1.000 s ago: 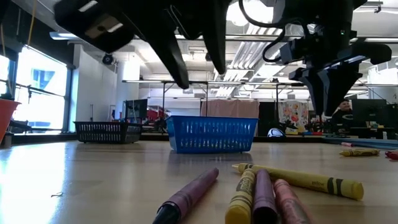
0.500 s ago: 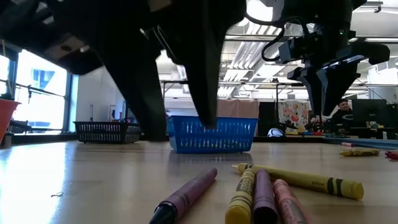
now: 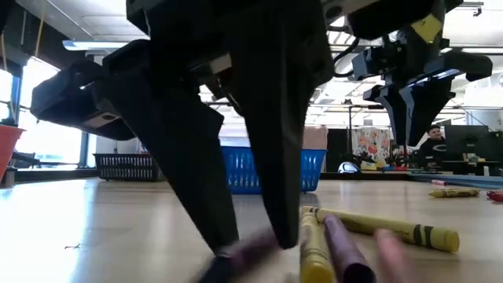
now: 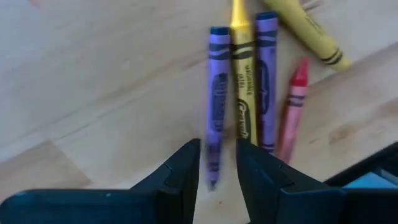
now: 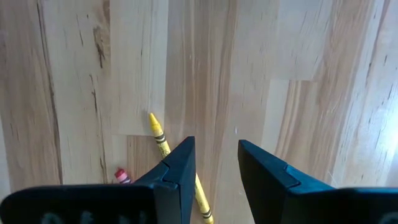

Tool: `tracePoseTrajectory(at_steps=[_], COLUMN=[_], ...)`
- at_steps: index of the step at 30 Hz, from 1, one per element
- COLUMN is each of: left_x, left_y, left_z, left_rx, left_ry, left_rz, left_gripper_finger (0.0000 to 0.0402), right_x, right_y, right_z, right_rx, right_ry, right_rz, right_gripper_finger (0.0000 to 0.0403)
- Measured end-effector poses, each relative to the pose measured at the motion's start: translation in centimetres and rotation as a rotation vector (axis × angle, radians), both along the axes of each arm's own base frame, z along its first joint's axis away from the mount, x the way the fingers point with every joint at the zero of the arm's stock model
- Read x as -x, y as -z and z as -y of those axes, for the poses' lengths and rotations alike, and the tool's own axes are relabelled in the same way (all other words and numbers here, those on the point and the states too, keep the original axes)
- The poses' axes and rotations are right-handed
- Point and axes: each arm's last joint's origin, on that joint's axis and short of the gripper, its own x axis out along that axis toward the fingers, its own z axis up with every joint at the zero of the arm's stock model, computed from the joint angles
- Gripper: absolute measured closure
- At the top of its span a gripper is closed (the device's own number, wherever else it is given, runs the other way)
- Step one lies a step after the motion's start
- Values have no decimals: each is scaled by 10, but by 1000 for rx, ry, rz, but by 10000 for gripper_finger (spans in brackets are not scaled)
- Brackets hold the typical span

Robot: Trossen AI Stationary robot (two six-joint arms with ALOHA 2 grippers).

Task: Sort crayons
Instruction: Put the violet crayon into the orange basket

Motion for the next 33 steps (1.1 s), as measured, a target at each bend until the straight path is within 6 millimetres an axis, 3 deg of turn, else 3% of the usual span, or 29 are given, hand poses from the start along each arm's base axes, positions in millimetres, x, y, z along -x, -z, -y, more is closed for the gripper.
tracePoseTrajectory(at_steps=[9, 17, 29, 33], left_x=[6, 2, -7, 0], left_y=[15, 15, -11, -38], left_z=[-3, -8, -18, -28], left_rx=[-50, -37, -113, -168], left_ry=[2, 4, 1, -36], left_rz=[-97, -83, 1, 9], left_gripper_finger=[316, 393, 400, 401], right_x=[0, 0, -2, -3], right_y=[0, 0, -1, -1], right_z=[0, 0, 0, 0], right_rx=[-2, -2, -5, -6], right_ry=[0, -4, -1, -1], right_rz=[1, 5, 26, 34], right_gripper_finger=[295, 295, 295, 295])
